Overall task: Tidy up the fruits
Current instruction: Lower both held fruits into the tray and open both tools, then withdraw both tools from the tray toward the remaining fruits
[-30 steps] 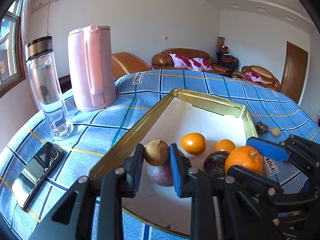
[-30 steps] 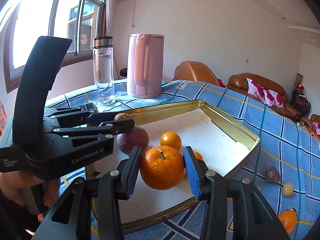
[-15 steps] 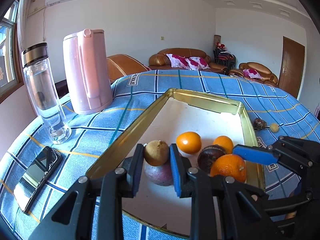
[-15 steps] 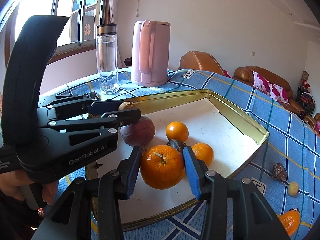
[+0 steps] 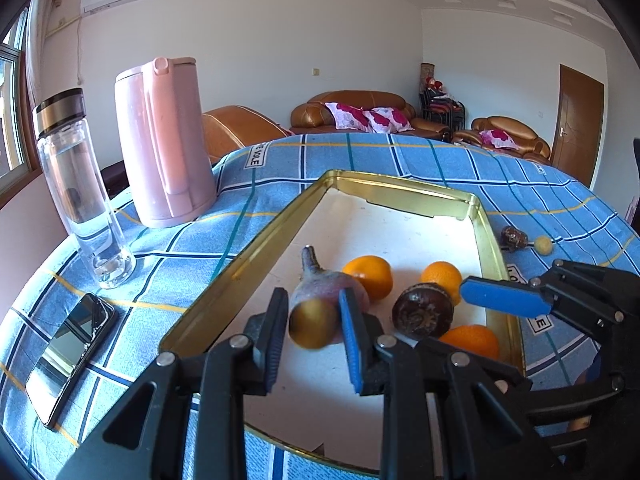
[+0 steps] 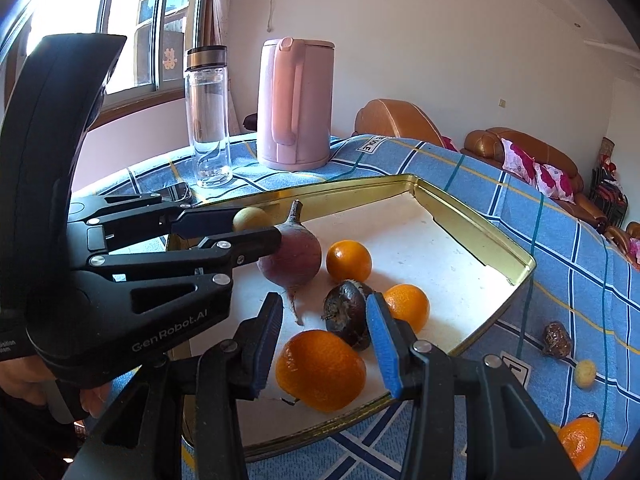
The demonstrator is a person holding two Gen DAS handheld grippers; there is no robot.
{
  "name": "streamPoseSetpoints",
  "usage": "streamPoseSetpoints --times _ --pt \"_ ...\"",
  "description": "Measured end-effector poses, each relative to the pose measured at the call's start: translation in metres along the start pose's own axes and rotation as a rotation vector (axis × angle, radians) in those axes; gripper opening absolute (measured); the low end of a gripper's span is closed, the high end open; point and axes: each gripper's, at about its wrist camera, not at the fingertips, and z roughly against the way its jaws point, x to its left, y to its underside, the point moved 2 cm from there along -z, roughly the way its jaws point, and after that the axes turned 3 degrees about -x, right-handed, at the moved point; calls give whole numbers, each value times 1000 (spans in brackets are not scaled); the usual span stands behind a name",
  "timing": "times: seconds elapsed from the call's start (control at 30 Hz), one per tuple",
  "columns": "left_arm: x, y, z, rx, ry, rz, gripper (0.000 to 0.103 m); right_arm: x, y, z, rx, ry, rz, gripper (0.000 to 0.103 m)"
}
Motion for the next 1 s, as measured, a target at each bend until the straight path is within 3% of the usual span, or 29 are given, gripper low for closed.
streamPoseSetpoints --times 0.1,0.33,0.7,1.0 --pt "0 0 1 -4 7 6 29 -1 0 1 -6 13 -2 53" --pt "2 0 6 -20 -4 25 52 -3 0 5 -25 47 -7 66" --pt "-7 -4 19 -55 8 24 62 -12 5 24 -84 81 -31 70" --pt "-49 -11 29 -81 47 -33 67 -54 19 61 -127 172 -122 70"
